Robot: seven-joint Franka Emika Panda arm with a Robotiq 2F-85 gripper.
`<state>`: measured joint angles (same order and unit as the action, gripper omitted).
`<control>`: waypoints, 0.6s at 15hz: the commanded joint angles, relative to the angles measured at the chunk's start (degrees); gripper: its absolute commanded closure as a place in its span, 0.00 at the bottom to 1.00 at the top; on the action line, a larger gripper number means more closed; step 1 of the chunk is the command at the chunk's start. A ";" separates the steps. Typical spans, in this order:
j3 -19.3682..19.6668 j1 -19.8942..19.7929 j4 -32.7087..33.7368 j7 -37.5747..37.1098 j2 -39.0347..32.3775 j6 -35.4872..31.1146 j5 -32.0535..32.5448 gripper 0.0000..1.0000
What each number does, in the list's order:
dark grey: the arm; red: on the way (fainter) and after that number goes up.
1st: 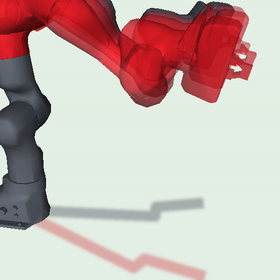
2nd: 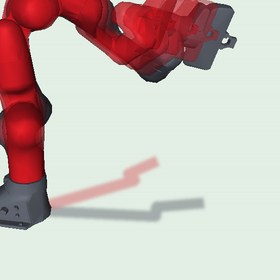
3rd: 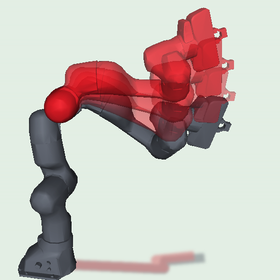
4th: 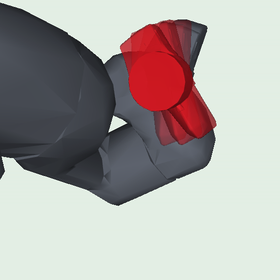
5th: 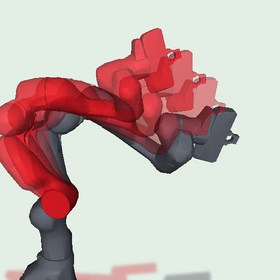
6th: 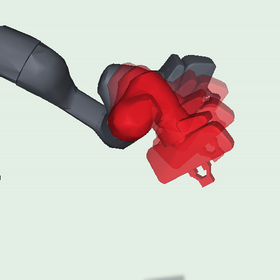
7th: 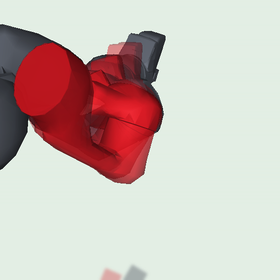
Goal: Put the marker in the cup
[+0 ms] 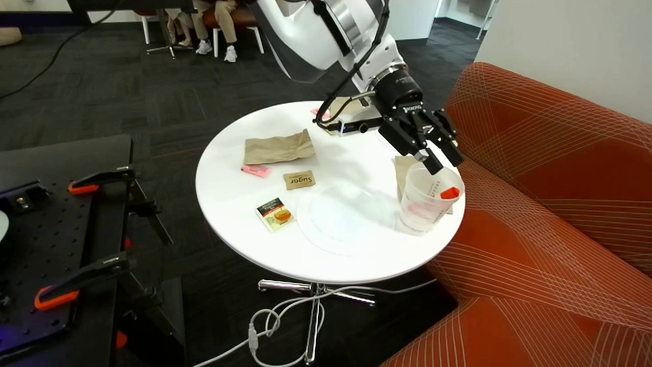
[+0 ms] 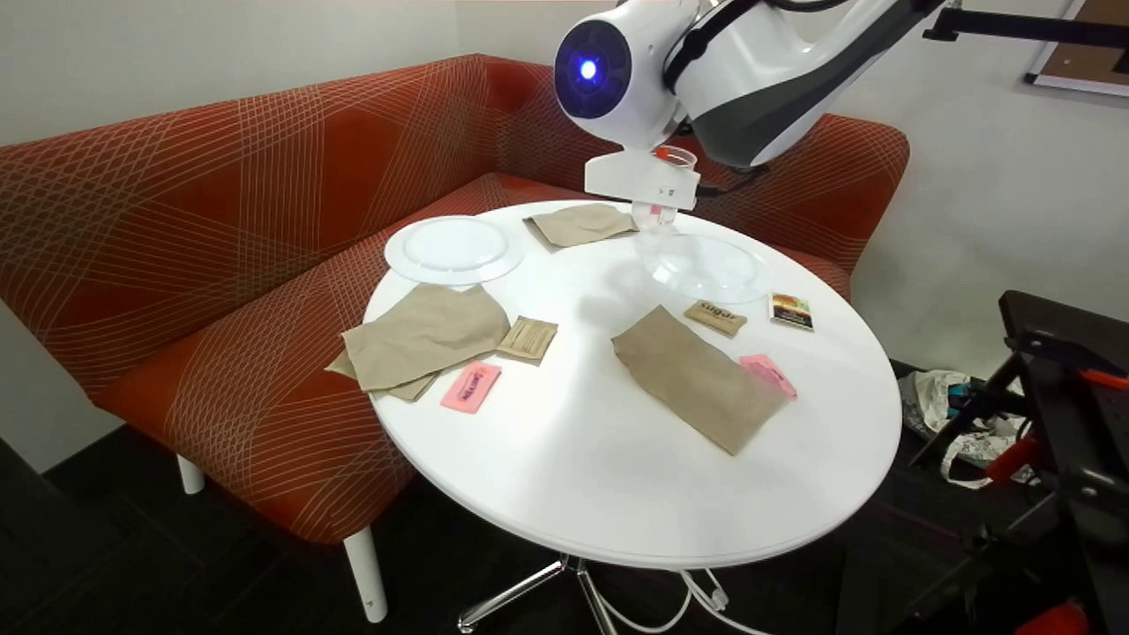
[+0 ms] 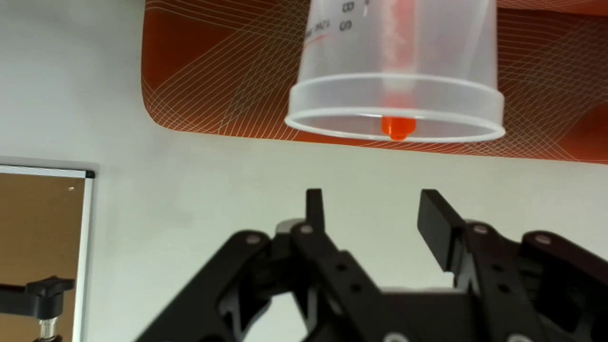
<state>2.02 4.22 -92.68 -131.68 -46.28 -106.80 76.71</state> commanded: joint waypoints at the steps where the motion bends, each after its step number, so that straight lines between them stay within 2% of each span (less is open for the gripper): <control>1: -0.45 -0.51 1.32 1.50 0.14 0.42 -1.27 0.13; 2: -0.47 -0.46 1.02 1.23 0.59 0.22 -1.17 0.05; 3: -0.44 -0.39 0.77 0.90 0.97 0.08 -0.97 0.01; 9: -0.47 0.06 -3.09 -0.62 6.38 -1.25 0.37 0.00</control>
<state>1.93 4.48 -92.00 -131.76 -44.61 -106.91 76.60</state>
